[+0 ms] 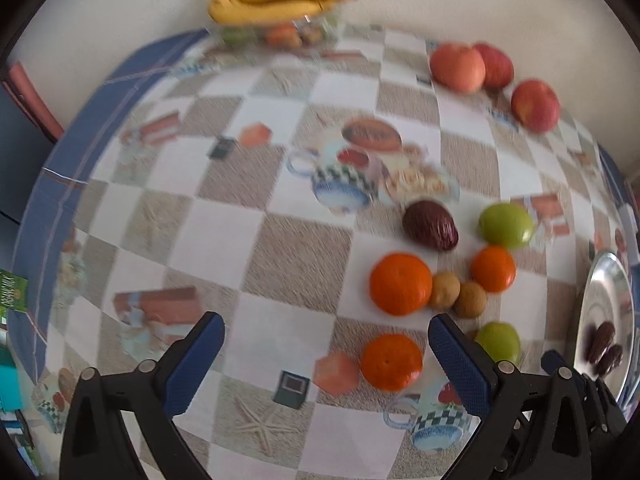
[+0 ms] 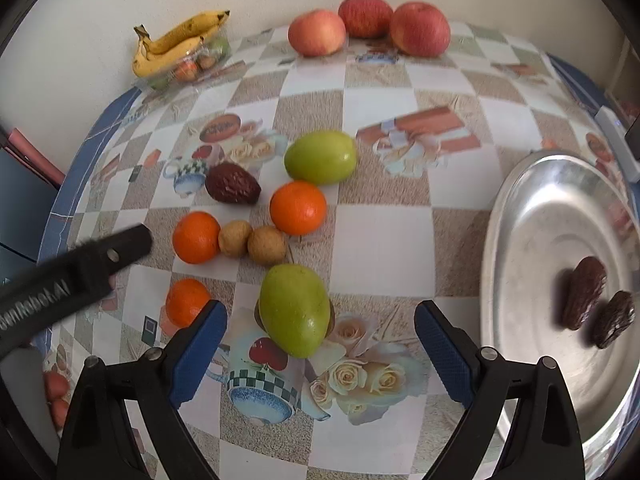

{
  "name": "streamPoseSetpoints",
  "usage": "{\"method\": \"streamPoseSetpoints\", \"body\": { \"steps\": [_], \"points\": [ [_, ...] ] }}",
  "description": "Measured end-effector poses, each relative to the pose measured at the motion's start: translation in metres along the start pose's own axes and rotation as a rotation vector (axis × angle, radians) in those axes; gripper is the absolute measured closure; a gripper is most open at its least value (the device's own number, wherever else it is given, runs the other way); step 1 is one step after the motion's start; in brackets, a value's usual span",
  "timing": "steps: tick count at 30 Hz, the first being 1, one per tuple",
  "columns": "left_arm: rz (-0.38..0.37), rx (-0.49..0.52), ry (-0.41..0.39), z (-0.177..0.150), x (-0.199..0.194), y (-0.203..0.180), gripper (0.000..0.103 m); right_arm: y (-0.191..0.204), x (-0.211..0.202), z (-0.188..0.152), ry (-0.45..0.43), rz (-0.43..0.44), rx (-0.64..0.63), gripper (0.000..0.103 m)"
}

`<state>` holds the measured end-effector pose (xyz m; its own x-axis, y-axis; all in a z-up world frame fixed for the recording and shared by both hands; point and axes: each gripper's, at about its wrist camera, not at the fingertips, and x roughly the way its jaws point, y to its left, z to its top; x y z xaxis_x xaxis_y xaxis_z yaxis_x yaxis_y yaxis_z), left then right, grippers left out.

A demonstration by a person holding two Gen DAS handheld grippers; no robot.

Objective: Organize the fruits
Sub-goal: 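Withdraw both tools from the bowl toward the remaining fruit, then grasp the green mango with the right tool while the left tool grasps an orange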

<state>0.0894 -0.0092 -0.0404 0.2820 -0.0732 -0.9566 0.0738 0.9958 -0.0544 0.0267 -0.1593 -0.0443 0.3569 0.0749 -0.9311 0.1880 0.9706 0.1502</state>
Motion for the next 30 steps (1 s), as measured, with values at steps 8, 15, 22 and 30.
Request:
{"method": "streamPoseSetpoints", "body": {
  "steps": [8,15,22,30],
  "points": [
    [-0.038,-0.039,0.132,-0.007,0.028,-0.001,0.000,-0.002,0.017,-0.003,0.056,-0.036,-0.004,0.008],
    [-0.012,-0.026,0.150,-0.015,0.037,-0.003,0.000,0.008,0.024,-0.003,0.055,-0.120,-0.074,0.008],
    [0.029,-0.003,0.146,-0.016,0.045,-0.013,0.000,0.016,0.034,-0.004,0.055,-0.156,-0.137,0.000],
    [0.030,-0.008,0.126,-0.021,0.044,-0.010,0.000,0.015,0.029,-0.021,-0.051,-0.160,-0.134,0.000]
  ]
}}
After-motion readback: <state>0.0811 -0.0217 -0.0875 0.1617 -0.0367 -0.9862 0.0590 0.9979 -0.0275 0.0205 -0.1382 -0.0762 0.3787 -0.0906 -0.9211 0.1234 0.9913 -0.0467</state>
